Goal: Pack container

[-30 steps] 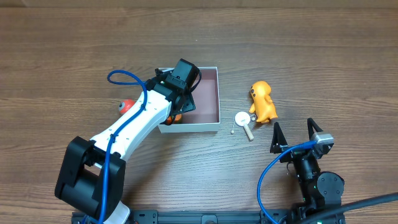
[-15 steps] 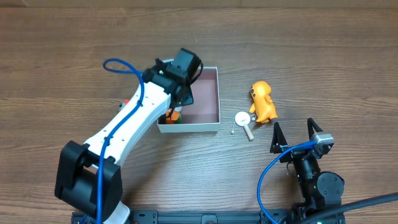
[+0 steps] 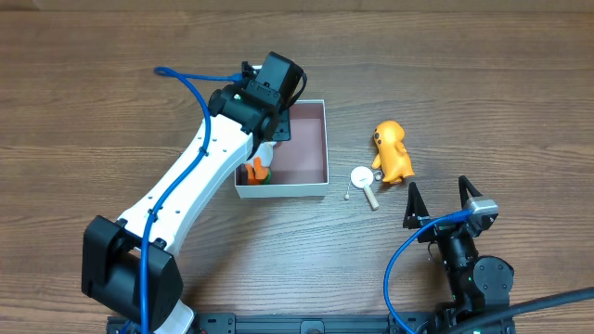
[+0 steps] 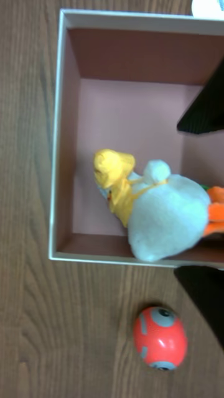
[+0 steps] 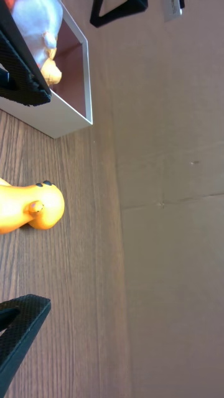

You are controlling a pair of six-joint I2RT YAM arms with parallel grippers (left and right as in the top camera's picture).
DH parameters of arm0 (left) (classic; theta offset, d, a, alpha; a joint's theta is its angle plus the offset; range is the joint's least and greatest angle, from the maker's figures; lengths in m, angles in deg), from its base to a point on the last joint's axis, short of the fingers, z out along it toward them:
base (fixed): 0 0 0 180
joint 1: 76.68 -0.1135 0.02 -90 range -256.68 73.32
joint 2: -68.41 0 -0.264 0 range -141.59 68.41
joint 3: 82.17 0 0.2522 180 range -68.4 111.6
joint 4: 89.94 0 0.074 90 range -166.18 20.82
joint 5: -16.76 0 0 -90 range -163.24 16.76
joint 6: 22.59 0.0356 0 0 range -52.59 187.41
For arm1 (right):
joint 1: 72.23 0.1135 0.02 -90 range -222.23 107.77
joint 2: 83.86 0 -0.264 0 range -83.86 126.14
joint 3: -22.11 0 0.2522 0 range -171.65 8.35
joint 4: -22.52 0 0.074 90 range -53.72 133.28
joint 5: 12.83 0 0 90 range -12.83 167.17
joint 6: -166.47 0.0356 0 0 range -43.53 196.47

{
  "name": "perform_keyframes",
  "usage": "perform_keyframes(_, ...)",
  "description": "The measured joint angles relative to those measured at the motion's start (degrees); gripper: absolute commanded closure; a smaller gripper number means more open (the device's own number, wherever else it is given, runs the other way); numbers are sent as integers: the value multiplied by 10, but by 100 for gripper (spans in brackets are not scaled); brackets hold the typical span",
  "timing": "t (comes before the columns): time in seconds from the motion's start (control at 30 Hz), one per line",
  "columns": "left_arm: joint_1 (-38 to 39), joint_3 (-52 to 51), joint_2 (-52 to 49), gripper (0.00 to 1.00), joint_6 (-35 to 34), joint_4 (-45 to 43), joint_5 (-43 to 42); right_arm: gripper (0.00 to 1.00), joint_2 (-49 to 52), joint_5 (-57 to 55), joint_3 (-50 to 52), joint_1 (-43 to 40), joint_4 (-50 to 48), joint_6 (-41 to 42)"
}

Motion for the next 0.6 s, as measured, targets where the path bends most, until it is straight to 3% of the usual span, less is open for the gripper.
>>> perform_keyframes(0.4, 0, -15, -56, 5, 99, -50, -3, 0, 0, 0, 0, 0, 0, 0)
perform_keyframes(0.53, 0, -16, -100, 6, 138, -66, -5, 0, 0, 0, 0, 0, 0, 0)
perform_keyframes(0.6, 0, -16, -112, 11, 150, -69, -5, 0, 0, 0, 0, 0, 0, 0)
